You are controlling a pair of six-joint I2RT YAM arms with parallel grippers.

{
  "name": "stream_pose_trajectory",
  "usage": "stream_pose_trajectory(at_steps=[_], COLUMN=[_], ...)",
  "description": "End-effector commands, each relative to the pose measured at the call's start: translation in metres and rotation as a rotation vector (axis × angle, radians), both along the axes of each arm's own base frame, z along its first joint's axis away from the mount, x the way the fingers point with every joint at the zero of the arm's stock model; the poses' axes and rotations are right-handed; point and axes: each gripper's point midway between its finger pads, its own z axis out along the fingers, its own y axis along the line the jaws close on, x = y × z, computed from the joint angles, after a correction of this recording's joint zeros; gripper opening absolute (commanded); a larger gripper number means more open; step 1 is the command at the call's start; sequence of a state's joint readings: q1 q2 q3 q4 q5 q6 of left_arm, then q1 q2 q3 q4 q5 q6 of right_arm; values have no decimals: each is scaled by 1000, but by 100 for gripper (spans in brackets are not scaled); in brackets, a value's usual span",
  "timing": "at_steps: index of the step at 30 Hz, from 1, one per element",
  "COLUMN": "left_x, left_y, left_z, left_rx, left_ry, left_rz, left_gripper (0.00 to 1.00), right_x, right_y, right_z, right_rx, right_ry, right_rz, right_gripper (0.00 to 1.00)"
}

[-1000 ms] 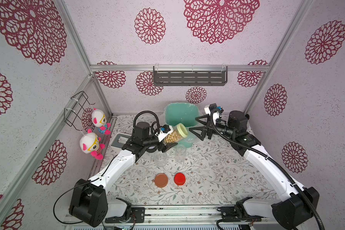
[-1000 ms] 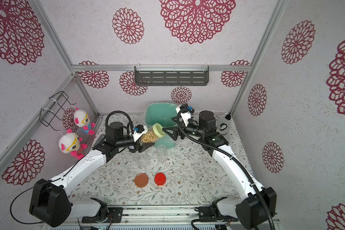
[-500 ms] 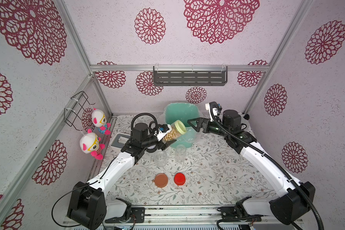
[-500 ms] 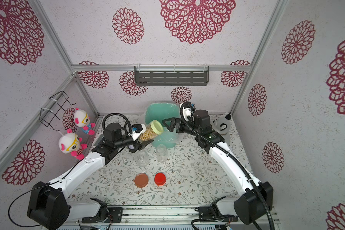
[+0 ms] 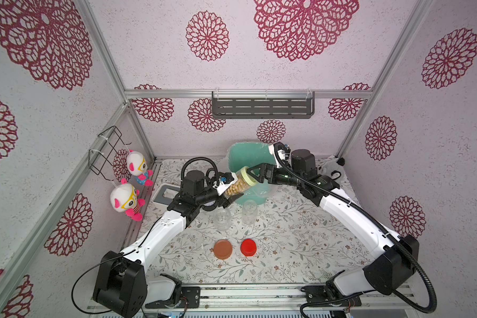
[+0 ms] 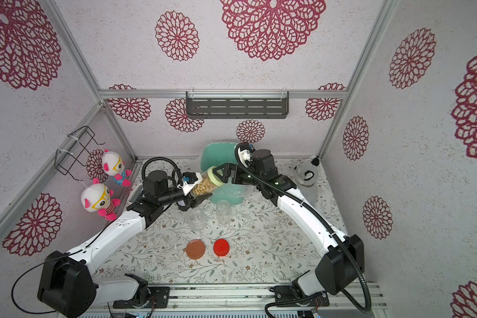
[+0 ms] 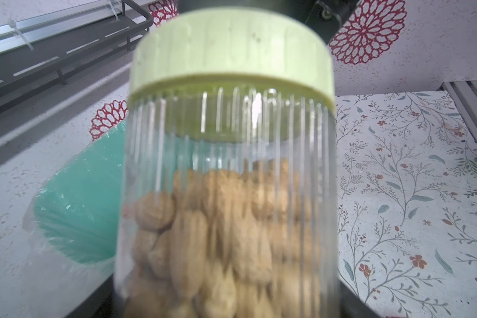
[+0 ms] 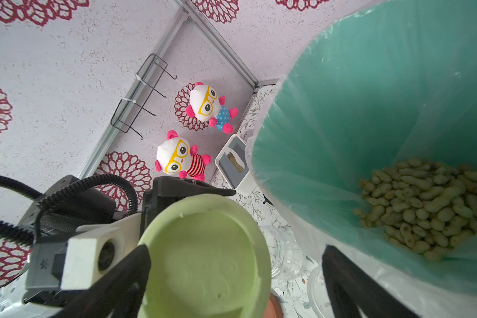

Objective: Empty moldy peanuts from jars
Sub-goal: Unscrew the lid from the jar.

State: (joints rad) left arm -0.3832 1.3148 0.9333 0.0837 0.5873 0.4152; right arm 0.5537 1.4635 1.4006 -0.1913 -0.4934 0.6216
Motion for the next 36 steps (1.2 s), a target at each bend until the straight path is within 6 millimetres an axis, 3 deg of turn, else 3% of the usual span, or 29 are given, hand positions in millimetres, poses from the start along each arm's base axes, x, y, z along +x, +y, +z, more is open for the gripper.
stream_pose_trajectory(at_steps=[1, 12, 25, 36], left_x=[-6, -6, -7, -5], left_y=[-1, -2, -2, -2], left_z=[45, 43, 43, 41], left_rx=[-57, -51, -50, -47], left_ry=[-149, -143, -143, -138], left_rz=[-21, -23, -24, -24], left_gripper=[0, 0, 0, 0], right_x=[-7, -7, -4, -9], right_y=[7, 10, -10, 6], right_z=[20, 34, 47, 25], right_rx=[26, 46, 64, 36], right_ry=[-41, -97, -158, -79], right_rz=[37, 46, -52, 42], right_gripper=[99, 99, 99, 99])
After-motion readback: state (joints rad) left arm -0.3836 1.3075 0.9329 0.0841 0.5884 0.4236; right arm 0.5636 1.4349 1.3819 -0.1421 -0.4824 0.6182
